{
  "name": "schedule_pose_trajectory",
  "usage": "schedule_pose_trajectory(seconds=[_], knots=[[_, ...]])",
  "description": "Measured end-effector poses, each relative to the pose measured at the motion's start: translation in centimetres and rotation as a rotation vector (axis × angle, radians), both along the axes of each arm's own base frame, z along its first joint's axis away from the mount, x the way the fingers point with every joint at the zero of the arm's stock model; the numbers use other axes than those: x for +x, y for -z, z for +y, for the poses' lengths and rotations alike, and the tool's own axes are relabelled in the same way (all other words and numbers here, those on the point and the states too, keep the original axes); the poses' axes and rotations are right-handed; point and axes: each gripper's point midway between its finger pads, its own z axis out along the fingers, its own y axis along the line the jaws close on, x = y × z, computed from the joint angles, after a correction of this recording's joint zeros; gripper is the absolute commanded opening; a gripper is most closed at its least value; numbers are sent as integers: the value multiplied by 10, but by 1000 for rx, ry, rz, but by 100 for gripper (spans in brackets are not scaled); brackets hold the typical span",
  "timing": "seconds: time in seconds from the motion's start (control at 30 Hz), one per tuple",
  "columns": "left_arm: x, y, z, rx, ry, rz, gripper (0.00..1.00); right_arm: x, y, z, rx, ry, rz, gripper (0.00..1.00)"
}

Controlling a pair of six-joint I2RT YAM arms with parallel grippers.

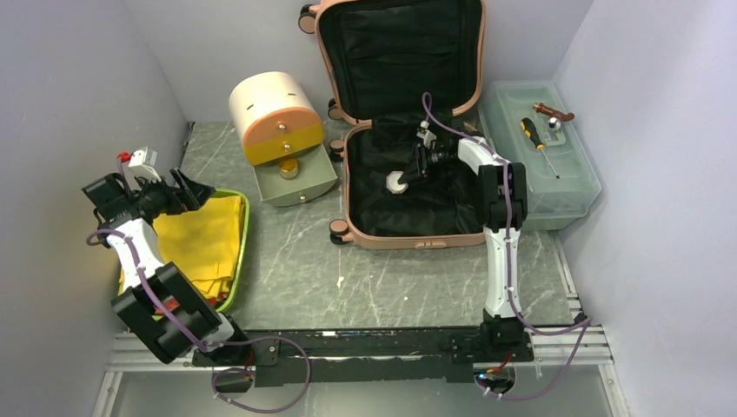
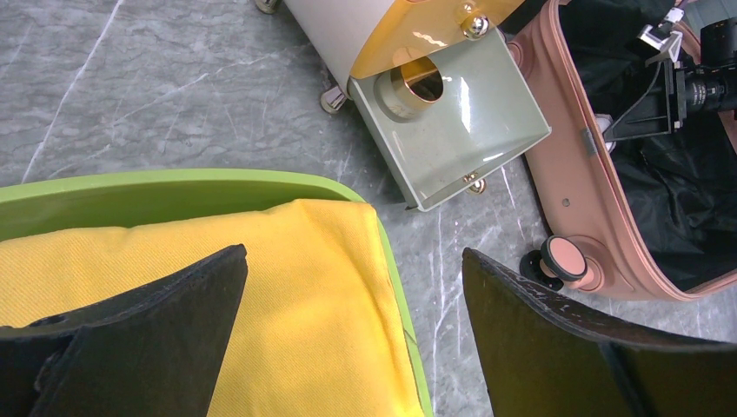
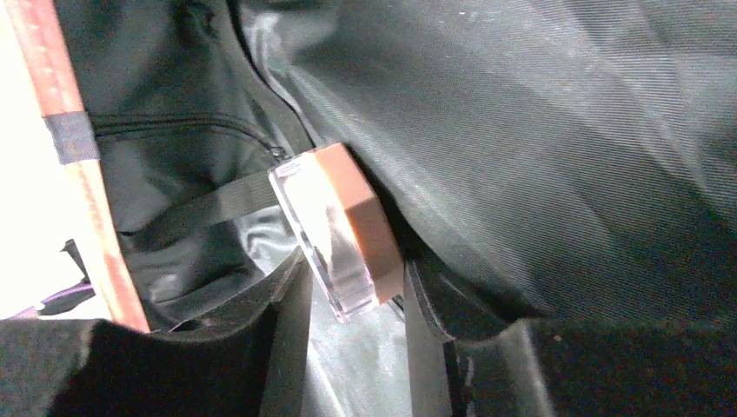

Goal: Open, take out, and arrange the luggage
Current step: Adjust the makeup in the opened luggage.

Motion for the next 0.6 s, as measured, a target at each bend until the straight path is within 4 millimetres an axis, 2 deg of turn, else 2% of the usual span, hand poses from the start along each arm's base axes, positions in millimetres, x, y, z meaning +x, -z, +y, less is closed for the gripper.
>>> schedule_pose_trajectory(seconds=[0.07, 0.1, 0.23, 0.4, 0.53, 0.6], knots=[[0, 0, 0, 0, 0, 0, 99, 0, -2, 4, 29, -6, -4, 12], [0, 0, 0, 0, 0, 0, 99, -1, -2, 6, 44, -11, -4, 8], [0, 0, 0, 0, 0, 0, 99, -4, -1, 12, 85, -23, -15, 4], [0, 0, 0, 0, 0, 0, 99, -4, -10, 7, 63, -10, -83, 1], [0, 0, 0, 0, 0, 0, 99, 8, -33, -6, -35, 12, -221, 0], [0, 0, 0, 0, 0, 0, 99, 18, -51, -16, -110, 26, -324, 0]])
